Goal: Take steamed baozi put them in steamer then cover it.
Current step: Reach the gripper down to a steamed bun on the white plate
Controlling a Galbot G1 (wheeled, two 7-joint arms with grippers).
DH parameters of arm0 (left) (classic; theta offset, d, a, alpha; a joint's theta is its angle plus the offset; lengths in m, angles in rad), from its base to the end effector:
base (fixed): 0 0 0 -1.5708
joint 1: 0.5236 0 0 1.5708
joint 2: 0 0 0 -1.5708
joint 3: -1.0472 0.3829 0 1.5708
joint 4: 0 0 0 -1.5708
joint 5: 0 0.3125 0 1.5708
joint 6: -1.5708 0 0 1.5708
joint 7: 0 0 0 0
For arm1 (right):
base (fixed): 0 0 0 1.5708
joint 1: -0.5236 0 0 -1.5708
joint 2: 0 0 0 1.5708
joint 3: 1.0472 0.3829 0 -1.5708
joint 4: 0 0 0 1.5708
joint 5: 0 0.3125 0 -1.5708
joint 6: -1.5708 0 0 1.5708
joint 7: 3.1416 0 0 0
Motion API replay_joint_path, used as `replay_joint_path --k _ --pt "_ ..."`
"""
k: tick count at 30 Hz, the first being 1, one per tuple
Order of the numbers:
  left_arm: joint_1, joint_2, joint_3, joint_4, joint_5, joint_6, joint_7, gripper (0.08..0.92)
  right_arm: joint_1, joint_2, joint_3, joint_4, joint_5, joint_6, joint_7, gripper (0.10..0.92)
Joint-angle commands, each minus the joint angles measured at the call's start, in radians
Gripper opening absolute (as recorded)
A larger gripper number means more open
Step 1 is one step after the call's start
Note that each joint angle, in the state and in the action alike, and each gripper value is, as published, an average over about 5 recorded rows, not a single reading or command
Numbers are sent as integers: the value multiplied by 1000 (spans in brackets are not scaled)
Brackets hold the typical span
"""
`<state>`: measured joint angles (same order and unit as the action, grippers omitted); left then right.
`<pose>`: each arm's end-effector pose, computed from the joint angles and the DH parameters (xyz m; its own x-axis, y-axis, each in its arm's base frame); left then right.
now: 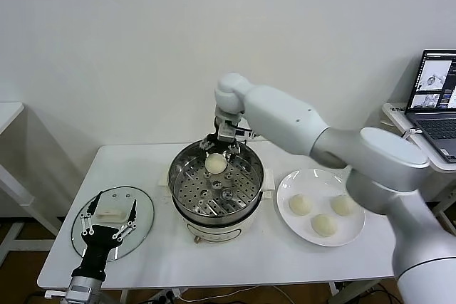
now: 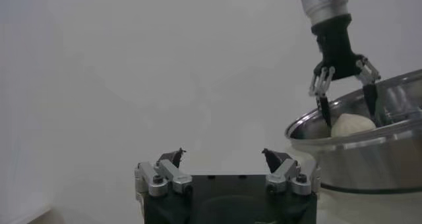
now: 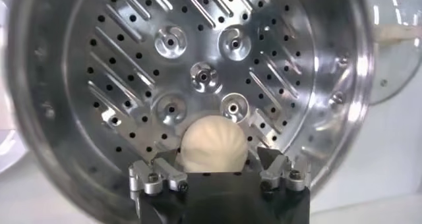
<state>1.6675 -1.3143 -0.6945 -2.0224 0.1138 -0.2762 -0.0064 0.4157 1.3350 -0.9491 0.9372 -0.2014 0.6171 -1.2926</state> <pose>0.0939 0.1088 -0.3452 -0.9911 0.0691 -0.1137 0.0170 0.9134 0.4067 0.6099 0.1110 -0.0413 -0.1129 -0.2085 0.9715 -0.2332 -0.9448 -0.2299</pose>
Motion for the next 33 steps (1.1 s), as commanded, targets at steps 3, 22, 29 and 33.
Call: replay_joint_path --k 3,22,29,33 --pt "0 2 4 2 2 -1 1 823 177 -387 -184 101 463 -517 -116 823" --pt "10 -2 9 3 8 0 2 823 -136 -520 -325 110 483 -678 131 823" --pt "12 -4 9 4 8 -3 1 823 -195 -452 -292 65 476 -681 209 823" --pt "15 -5 6 5 8 -7 1 823 -213 -424 -278 45 456 -681 224 823"
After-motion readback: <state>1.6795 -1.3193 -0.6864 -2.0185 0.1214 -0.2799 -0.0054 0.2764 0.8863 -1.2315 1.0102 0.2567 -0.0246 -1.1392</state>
